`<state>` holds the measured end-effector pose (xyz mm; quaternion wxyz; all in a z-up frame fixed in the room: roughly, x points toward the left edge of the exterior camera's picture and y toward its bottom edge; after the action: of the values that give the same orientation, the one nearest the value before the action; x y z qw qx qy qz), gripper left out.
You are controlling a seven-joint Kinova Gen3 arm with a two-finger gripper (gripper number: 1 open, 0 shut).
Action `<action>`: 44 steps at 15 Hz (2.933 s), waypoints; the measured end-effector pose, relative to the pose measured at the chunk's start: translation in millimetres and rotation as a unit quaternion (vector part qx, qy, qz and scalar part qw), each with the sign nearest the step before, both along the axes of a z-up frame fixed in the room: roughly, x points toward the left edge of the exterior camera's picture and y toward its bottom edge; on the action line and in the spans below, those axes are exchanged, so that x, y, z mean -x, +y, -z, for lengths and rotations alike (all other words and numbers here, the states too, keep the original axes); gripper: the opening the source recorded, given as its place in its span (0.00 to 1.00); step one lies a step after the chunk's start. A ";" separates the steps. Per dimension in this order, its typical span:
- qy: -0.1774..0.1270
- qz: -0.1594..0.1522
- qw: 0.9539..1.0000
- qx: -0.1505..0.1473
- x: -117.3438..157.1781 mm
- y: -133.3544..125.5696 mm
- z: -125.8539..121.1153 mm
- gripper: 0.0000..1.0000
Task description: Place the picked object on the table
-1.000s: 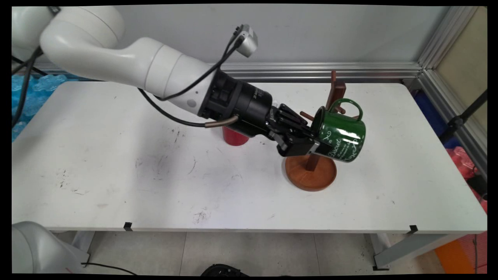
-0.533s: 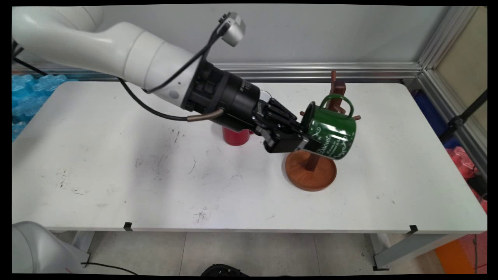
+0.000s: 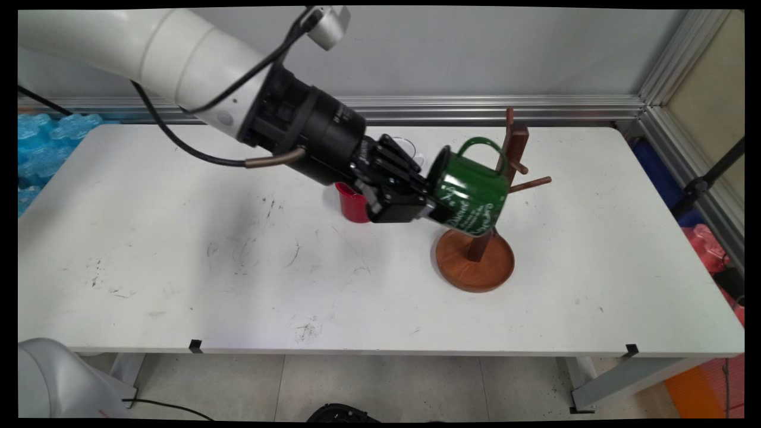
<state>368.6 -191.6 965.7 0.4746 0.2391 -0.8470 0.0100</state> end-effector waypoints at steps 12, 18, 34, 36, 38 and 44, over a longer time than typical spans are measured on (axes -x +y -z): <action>-0.165 -0.008 0.986 -0.006 -28.1 7.9 -30.8 0.00; -0.240 -0.019 0.971 -0.012 -32.7 2.9 -29.3 0.00; -0.414 -0.017 0.910 -0.030 0.6 -10.5 31.0 0.00; -0.431 -0.015 0.902 -0.032 6.8 -9.9 42.7 0.00; -0.445 -0.011 0.895 -0.032 13.0 -9.0 54.1 0.00; -0.484 -0.006 0.874 -0.032 35.0 -9.0 86.2 0.00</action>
<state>333.6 -200.6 879.5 -0.0025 0.2247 -0.9692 0.1005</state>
